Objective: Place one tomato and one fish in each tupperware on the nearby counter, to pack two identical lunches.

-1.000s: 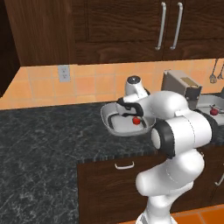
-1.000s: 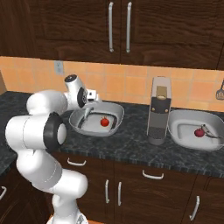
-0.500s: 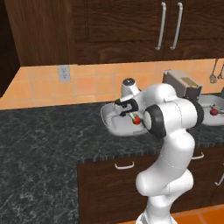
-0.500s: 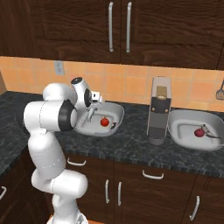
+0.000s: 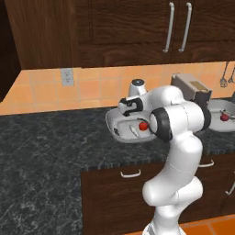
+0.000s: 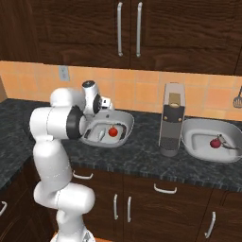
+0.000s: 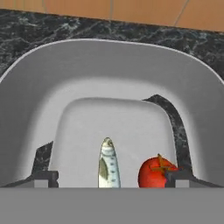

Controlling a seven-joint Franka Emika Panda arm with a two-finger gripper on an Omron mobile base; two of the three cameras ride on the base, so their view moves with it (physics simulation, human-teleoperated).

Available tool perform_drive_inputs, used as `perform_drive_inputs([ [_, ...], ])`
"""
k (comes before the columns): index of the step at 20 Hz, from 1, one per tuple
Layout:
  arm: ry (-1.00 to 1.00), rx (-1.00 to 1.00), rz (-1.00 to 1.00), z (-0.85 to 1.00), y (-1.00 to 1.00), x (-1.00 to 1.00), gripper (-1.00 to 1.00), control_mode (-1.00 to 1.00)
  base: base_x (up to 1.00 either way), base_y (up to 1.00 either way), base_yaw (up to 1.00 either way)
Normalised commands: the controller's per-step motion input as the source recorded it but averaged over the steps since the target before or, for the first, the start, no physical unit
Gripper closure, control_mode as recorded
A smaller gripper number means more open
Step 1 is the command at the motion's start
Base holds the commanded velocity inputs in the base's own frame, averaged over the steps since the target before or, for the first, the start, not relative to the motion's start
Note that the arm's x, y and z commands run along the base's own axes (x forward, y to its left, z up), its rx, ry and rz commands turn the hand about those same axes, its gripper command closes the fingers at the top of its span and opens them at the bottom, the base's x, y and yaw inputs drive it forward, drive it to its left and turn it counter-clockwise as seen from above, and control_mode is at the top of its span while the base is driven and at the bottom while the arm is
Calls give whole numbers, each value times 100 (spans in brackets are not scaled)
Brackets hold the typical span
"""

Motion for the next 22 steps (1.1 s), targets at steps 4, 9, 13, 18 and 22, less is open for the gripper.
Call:
perform_drive_inputs([
  [4,-1,0,0,54,-12,-95,-100,-100,0,0,0],
  [9,1,5,0,39,-15,-100,-100,-100,0,0,0],
  [13,7,10,2,26,-4,-100,-100,-100,0,0,0],
  [18,3,1,9,61,2,-100,-100,-100,0,0,0],
  [22,-7,-3,11,81,0,-96,-100,-100,0,0,0],
])
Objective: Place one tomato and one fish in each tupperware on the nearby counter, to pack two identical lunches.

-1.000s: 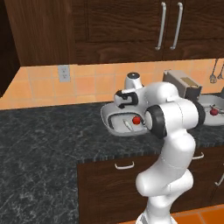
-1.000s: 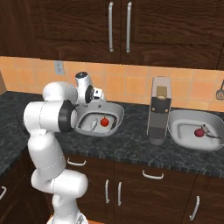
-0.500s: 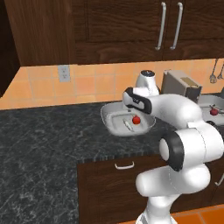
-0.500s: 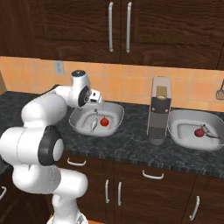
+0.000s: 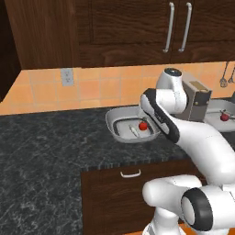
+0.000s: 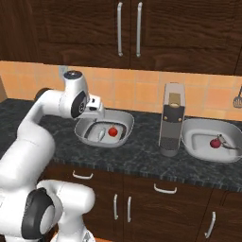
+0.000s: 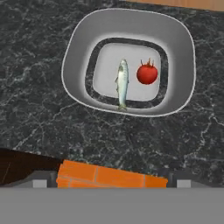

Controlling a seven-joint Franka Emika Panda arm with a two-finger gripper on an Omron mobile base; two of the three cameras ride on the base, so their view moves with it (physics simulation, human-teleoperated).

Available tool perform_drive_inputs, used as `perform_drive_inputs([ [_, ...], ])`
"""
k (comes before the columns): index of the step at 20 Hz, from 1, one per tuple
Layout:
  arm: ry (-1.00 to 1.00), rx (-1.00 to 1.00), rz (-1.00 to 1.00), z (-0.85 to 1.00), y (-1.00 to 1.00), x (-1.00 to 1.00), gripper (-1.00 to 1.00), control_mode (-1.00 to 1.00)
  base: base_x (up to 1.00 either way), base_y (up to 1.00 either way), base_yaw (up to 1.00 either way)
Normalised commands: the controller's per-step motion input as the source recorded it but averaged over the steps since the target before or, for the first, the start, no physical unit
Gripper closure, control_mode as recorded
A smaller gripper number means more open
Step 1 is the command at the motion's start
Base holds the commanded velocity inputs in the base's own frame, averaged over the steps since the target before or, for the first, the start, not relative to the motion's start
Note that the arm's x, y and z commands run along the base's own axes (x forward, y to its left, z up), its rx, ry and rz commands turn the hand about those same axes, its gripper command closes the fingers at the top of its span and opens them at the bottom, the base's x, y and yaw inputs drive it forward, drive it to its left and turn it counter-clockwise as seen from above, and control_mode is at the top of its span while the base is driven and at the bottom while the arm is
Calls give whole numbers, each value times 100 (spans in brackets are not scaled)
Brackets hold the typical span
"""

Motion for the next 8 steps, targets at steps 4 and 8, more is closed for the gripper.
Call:
perform_drive_inputs([
  [4,-12,-4,9,82,0,-99,-100,-100,0,0,0],
  [8,-18,-6,4,89,0,-86,-100,-100,0,0,0],
])
